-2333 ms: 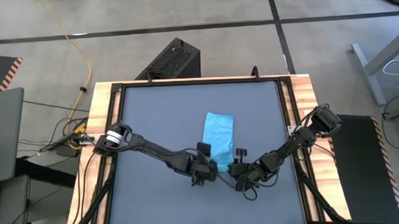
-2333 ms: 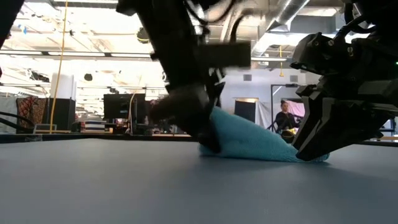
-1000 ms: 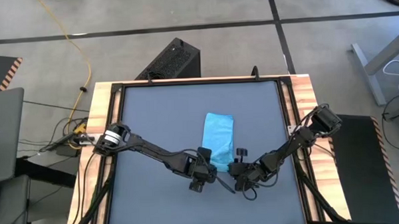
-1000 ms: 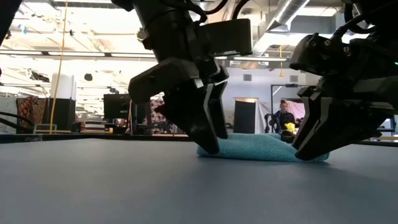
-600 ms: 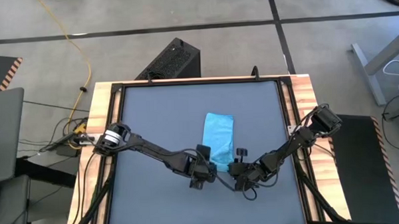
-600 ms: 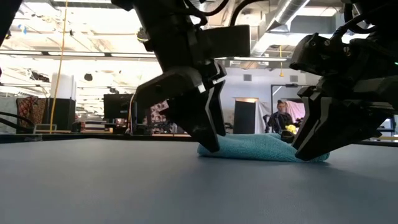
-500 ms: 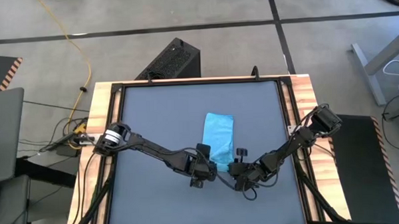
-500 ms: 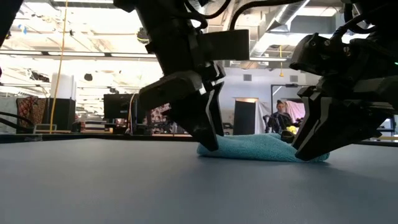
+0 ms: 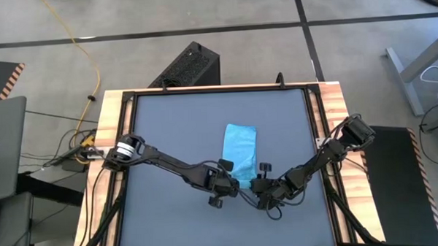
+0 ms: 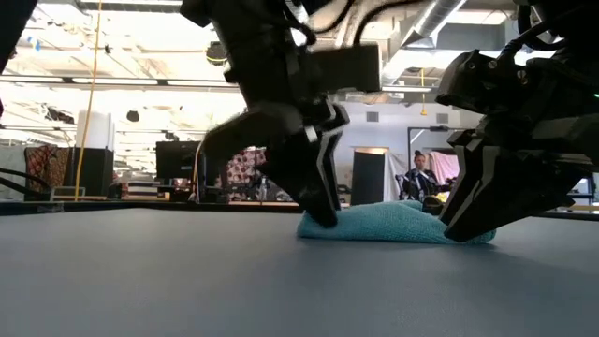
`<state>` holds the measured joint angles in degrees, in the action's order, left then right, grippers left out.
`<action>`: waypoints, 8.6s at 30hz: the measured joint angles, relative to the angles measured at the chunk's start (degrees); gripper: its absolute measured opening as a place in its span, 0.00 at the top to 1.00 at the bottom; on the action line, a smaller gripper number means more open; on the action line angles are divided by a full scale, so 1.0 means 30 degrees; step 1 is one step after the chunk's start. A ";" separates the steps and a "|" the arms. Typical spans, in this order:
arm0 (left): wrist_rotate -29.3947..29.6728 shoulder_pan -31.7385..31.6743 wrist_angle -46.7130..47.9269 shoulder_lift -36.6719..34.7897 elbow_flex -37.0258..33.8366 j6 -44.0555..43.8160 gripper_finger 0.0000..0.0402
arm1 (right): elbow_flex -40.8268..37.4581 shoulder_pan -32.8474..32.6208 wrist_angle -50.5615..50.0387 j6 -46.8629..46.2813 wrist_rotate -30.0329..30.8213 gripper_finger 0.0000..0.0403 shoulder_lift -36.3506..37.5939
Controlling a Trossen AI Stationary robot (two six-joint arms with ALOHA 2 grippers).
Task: Roll towel
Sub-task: Roll the blue microfiber towel
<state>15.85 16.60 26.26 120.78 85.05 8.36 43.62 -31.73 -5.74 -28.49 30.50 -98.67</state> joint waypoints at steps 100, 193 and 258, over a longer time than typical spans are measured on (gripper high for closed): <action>0.0227 0.0146 0.1560 0.1497 -0.0004 -0.6384 0.69 | 0.1636 0.1034 -0.2390 0.3968 0.1821 0.56 -0.1537; -0.3172 -0.2569 0.2485 -0.0856 -0.0070 -0.5527 0.72 | 0.1486 0.4197 -0.6045 -0.2018 -0.4614 0.49 0.2841; -0.0114 -0.0911 -0.0614 0.0375 -0.0008 0.0547 0.73 | 0.1545 0.2595 -0.6527 -0.1532 -0.2030 0.46 0.6893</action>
<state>15.51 13.87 24.42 121.91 85.02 10.00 48.25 -23.94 -25.32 -33.09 24.41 -77.99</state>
